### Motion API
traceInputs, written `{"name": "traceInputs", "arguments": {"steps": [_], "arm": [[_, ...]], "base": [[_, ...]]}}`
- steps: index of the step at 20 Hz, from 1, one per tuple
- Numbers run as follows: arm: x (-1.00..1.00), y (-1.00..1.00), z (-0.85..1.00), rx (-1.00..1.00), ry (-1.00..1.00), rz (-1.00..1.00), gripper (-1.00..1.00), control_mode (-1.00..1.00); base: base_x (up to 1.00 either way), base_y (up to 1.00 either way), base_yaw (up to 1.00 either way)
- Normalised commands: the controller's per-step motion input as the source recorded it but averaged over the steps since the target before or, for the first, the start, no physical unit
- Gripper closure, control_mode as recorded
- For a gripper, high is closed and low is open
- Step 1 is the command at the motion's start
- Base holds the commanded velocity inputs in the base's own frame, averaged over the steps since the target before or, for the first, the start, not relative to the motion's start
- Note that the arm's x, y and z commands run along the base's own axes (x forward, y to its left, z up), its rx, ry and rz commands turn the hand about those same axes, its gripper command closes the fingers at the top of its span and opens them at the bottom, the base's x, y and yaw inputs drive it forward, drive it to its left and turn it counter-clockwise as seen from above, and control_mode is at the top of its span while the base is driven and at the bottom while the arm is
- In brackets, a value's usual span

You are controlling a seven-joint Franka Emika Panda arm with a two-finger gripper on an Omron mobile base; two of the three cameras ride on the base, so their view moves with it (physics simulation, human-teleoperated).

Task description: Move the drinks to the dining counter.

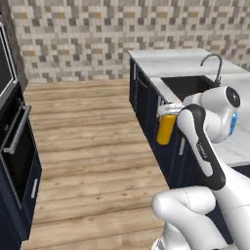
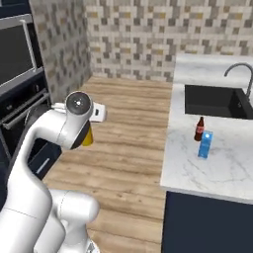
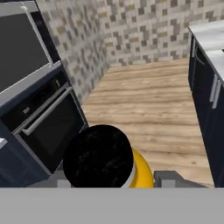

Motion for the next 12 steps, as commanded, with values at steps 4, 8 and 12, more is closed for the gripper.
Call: {"name": "traceInputs", "arguments": {"steps": [4, 8, 12], "arm": [[0.0, 0.0, 0.0, 0.0, 0.0, 0.0, 1.0, 1.0], [0.0, 0.0, 0.0, 0.0, 0.0, 0.0, 1.0, 1.0], [0.0, 0.0, 0.0, 0.0, 0.0, 0.0, 1.0, 1.0]], "base": [[0.65, 0.07, -0.37], [0.7, 0.07, -0.31], [0.71, 0.04, -0.3]]}}
